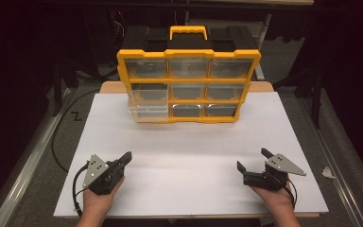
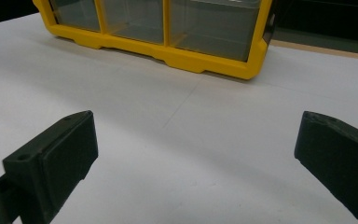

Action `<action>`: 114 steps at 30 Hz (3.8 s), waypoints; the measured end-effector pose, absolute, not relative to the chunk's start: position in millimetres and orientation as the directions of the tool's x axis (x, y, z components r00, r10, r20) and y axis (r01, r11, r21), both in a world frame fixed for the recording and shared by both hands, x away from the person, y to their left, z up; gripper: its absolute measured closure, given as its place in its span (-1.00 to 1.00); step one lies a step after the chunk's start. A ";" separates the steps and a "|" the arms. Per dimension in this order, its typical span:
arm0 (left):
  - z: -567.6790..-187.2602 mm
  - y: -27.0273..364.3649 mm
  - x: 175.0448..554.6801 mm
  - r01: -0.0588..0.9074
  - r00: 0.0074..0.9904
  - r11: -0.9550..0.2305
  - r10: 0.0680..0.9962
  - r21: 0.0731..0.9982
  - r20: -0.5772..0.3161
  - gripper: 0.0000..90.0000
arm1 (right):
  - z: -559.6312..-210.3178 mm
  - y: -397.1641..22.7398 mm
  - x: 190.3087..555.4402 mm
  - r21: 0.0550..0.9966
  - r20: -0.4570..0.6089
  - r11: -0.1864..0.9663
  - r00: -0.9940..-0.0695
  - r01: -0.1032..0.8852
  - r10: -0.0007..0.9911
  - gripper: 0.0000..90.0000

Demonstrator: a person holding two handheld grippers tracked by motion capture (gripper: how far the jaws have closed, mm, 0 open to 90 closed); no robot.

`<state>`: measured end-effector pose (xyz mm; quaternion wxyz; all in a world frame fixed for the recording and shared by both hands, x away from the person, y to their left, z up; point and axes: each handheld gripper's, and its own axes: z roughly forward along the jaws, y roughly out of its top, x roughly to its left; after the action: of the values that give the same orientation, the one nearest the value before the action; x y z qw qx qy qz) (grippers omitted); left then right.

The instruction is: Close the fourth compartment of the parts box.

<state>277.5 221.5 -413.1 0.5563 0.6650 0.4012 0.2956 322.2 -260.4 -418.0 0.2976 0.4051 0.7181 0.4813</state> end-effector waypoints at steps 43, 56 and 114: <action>-349.4 170.0 365.1 0.208 0.429 -0.047 0.902 0.977 -0.048 0.99 | -416.3 -248.6 326.9 0.937 -0.031 0.206 -0.519 0.283 0.854 -0.98; -343.8 165.5 371.0 0.194 0.417 -0.051 0.908 0.980 -0.035 0.99 | -415.9 -249.3 324.1 0.940 -0.029 0.200 -0.519 0.277 0.854 -0.98; -333.3 166.1 424.2 0.210 0.342 -0.051 0.940 0.976 -0.024 1.00 | -415.5 -255.1 322.0 0.945 -0.030 0.192 -0.514 0.266 0.857 -0.98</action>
<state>424.2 166.1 -333.3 0.5184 0.6340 0.4534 0.3516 322.0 -255.1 -415.5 0.2962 0.3939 0.7130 0.4987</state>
